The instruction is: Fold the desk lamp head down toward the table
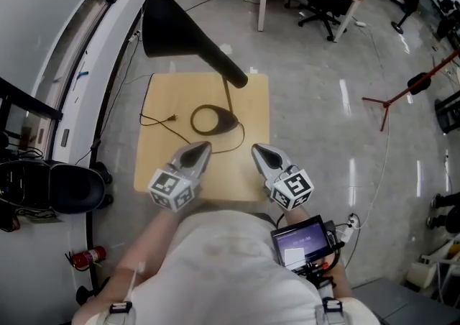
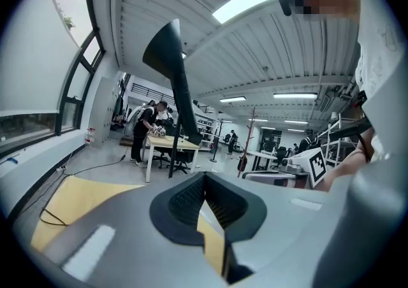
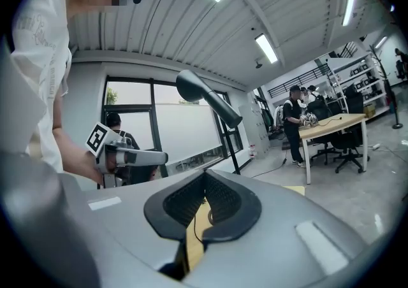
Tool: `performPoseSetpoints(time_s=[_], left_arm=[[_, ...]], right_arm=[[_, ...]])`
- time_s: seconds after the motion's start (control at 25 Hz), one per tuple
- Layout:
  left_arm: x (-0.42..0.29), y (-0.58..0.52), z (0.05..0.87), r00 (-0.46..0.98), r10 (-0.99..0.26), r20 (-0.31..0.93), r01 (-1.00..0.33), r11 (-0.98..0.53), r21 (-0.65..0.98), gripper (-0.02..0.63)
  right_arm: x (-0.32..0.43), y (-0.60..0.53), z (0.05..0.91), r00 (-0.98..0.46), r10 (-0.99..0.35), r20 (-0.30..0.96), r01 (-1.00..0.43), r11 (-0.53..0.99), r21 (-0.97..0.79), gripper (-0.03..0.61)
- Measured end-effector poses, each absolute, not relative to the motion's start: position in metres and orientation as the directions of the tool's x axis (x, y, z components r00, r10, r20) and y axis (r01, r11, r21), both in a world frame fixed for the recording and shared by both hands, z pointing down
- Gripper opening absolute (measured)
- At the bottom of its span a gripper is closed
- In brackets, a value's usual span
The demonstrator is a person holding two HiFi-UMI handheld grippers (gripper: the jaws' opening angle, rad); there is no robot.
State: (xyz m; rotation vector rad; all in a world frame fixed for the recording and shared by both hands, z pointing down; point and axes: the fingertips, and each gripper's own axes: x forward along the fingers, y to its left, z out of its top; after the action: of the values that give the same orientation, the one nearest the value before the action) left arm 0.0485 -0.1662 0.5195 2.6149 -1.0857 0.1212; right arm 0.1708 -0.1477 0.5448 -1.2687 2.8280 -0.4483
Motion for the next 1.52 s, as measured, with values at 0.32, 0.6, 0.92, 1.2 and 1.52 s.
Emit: performPoseSetpoints(time_s=[0.32,0.6,0.92,1.2,1.52], left_arm=[[0.042,-0.171,0.514,0.674,-0.714,0.189,-0.738,-0.634,0.233,0.002],[0.023,-0.201,0.499,0.674,-0.718,0.174,-0.738,-0.64,0.216,0.002],[0.015,-0.219,0.49,0.69,-0.705,0.163,-0.722,-0.656,0.219,0.002],[0.011,-0.232,0.472,0.694,-0.709,0.127,-0.717,-0.664,0.212,0.002],[0.006,-0.236,0.451,0.714,-0.694,0.085,-0.696,-0.692,0.192,0.002]], right_arm=[[0.169,-0.157,0.543,-0.71,-0.697,0.101,-0.696,0.671,-0.258,0.014],[0.152,-0.191,0.537,-0.713,-0.692,0.112,-0.695,0.678,-0.238,0.014],[0.144,-0.207,0.52,-0.694,-0.712,0.106,-0.714,0.663,-0.223,0.014],[0.145,-0.222,0.501,-0.685,-0.722,0.098,-0.726,0.666,-0.171,0.014],[0.15,-0.242,0.481,-0.662,-0.744,0.084,-0.749,0.659,-0.066,0.014]])
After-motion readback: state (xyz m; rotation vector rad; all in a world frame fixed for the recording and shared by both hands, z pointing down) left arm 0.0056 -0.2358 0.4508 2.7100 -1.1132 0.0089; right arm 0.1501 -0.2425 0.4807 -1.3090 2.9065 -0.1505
